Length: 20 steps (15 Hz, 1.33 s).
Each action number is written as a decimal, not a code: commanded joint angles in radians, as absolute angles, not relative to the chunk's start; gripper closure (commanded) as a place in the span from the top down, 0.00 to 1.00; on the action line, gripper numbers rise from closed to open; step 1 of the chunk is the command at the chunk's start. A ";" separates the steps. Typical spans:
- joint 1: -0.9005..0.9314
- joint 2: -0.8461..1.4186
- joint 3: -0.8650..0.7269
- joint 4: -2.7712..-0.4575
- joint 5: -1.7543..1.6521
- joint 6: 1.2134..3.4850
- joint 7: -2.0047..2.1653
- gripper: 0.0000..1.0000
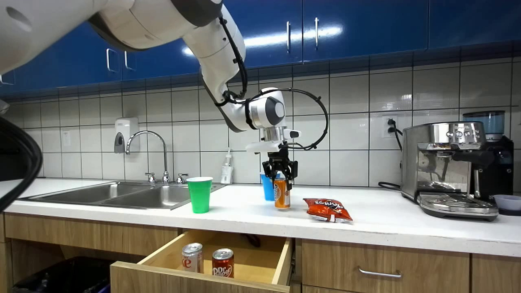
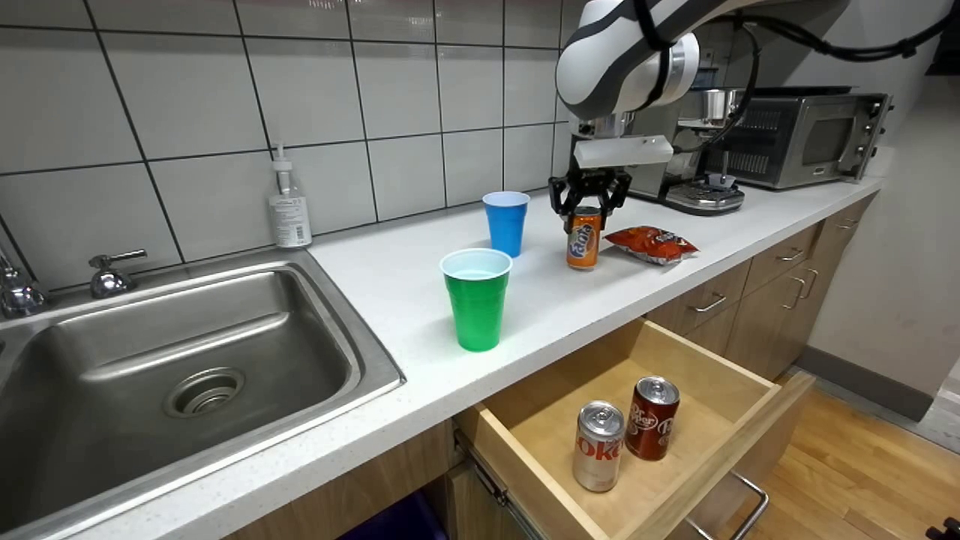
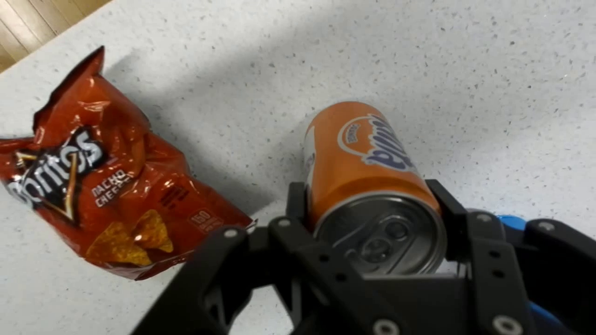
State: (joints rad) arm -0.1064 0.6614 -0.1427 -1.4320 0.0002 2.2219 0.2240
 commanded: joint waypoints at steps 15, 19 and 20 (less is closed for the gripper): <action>-0.098 0.305 -0.162 -1.900 -0.014 2.302 0.245 0.38; -0.093 0.243 -0.166 -2.003 -0.031 2.343 0.250 0.38; -0.091 0.231 -0.165 -2.027 -0.035 2.353 0.254 0.38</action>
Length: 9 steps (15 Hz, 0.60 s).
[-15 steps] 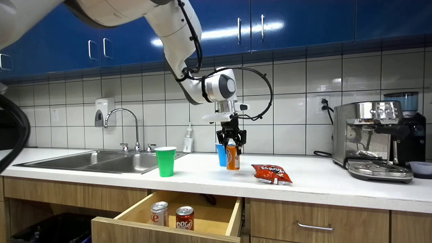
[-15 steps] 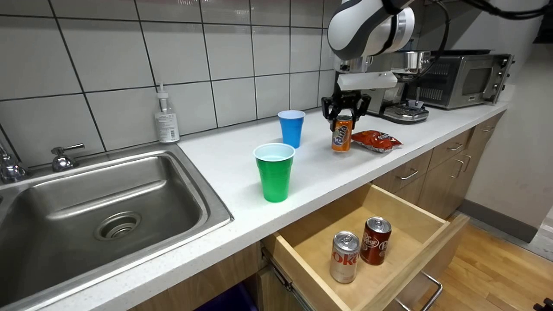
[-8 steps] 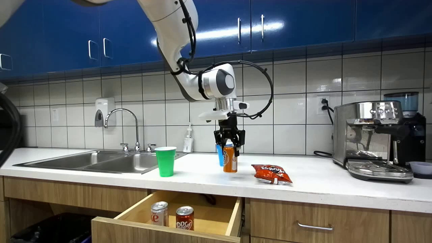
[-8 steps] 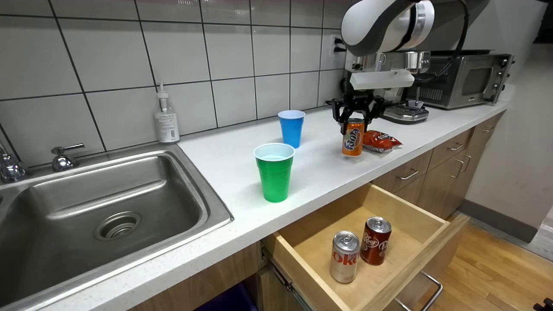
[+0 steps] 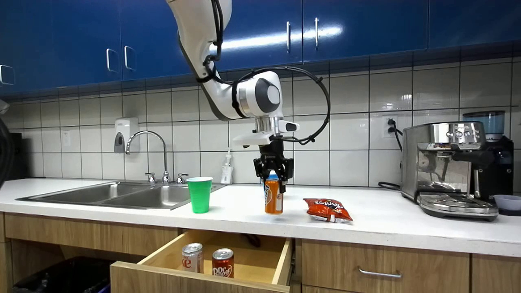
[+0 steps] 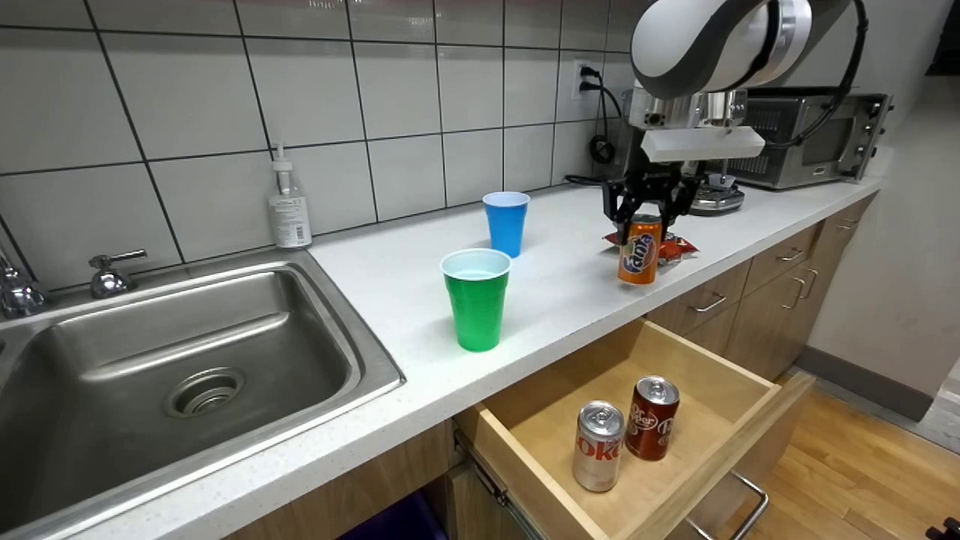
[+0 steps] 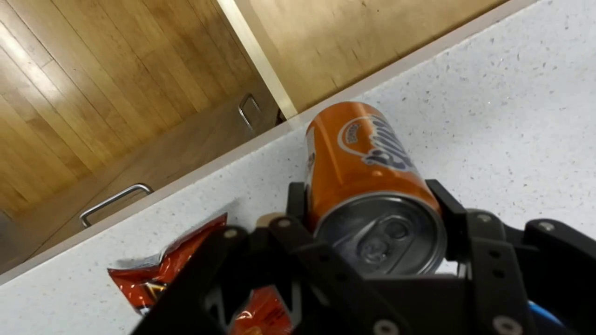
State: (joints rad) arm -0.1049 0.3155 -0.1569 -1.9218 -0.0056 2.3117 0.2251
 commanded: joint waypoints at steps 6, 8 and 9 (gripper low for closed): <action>-0.083 0.173 -0.162 -2.144 -0.053 2.397 0.260 0.38; -0.078 0.159 -0.162 -2.177 -0.069 2.414 0.270 0.38; -0.077 0.152 -0.163 -2.193 -0.079 2.422 0.276 0.38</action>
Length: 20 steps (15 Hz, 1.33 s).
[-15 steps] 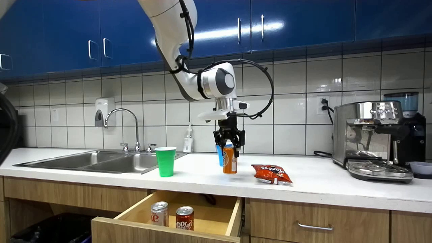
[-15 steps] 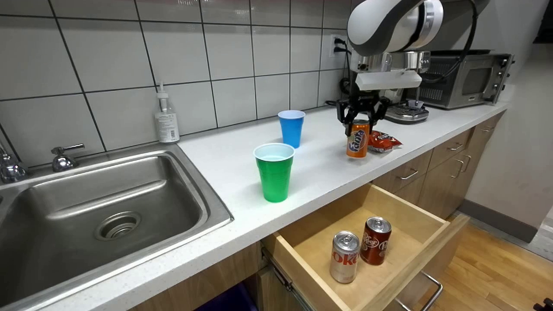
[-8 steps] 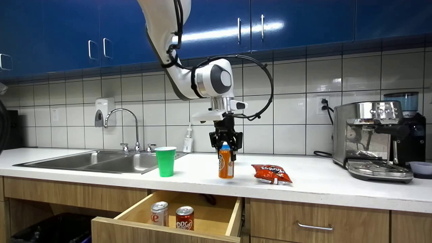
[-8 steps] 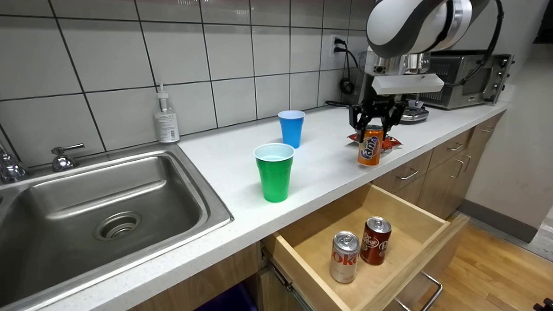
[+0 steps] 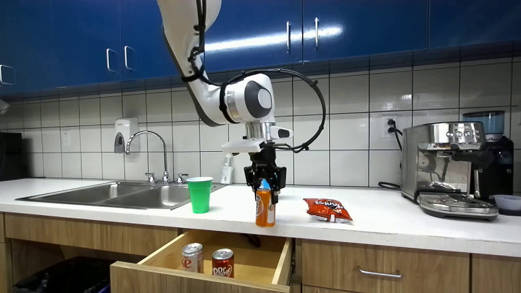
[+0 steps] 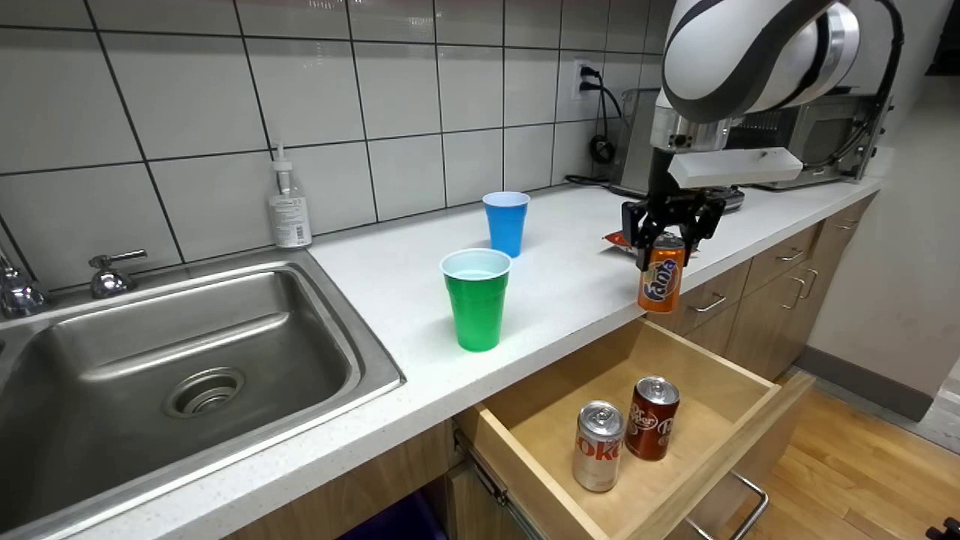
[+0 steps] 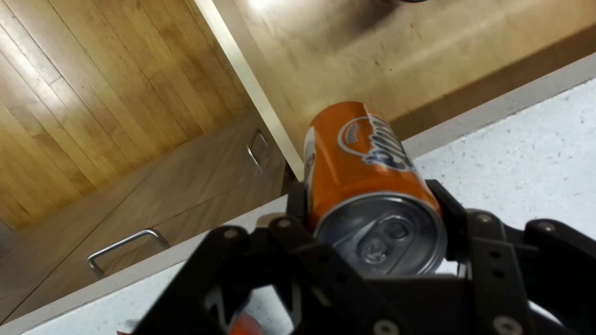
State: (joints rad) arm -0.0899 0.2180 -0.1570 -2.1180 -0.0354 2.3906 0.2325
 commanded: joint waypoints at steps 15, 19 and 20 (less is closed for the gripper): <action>-0.051 0.176 -0.173 -2.347 -0.184 2.639 0.415 0.38; -0.033 0.195 -0.184 -2.368 -0.214 2.672 0.462 0.38; -0.027 0.199 -0.188 -2.371 -0.222 2.679 0.474 0.38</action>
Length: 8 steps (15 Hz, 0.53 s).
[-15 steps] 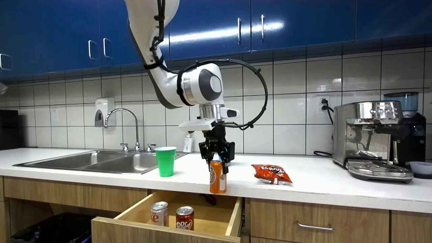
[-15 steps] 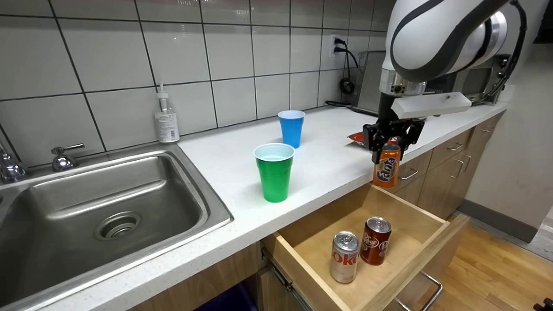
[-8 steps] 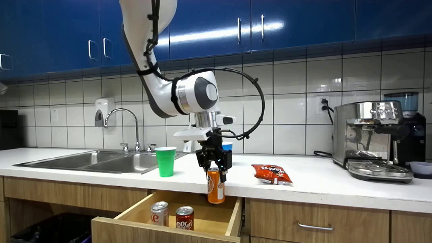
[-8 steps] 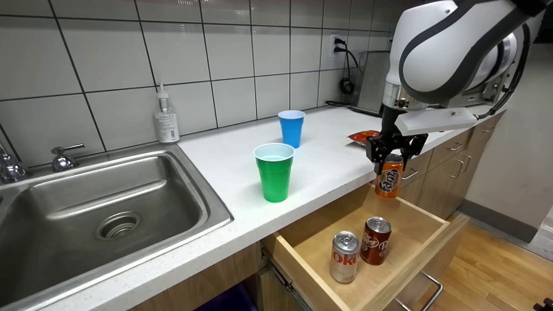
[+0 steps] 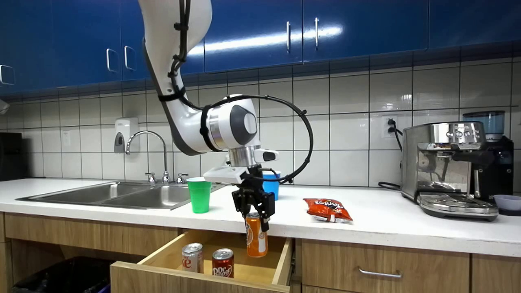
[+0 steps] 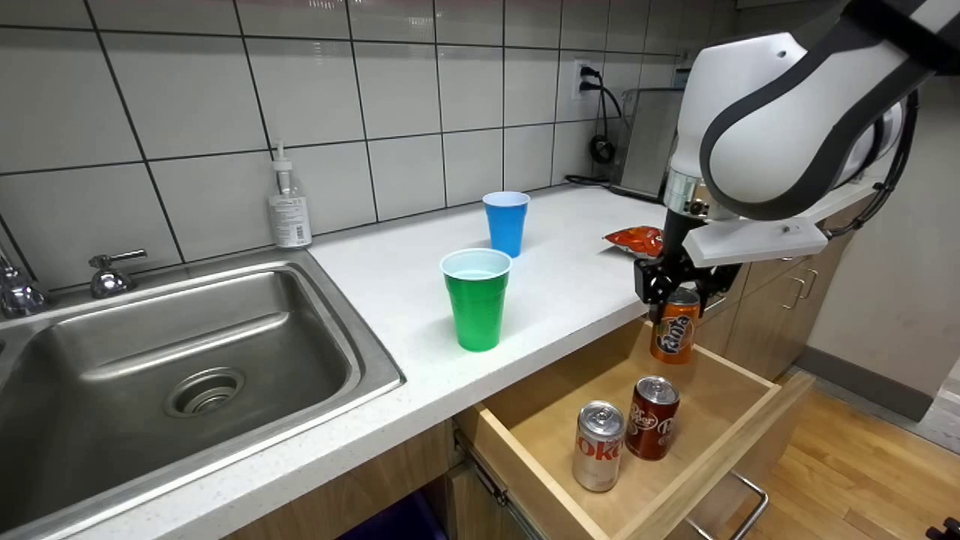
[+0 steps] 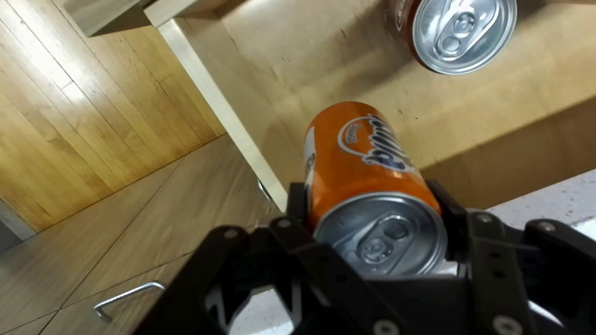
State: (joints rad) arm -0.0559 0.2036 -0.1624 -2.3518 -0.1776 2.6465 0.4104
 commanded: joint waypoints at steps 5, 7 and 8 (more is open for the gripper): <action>0.006 0.235 -0.214 -2.378 -0.238 2.713 0.530 0.38; 0.019 0.248 -0.225 -2.379 -0.236 2.725 0.545 0.38; 0.026 0.254 -0.230 -2.380 -0.236 2.729 0.552 0.38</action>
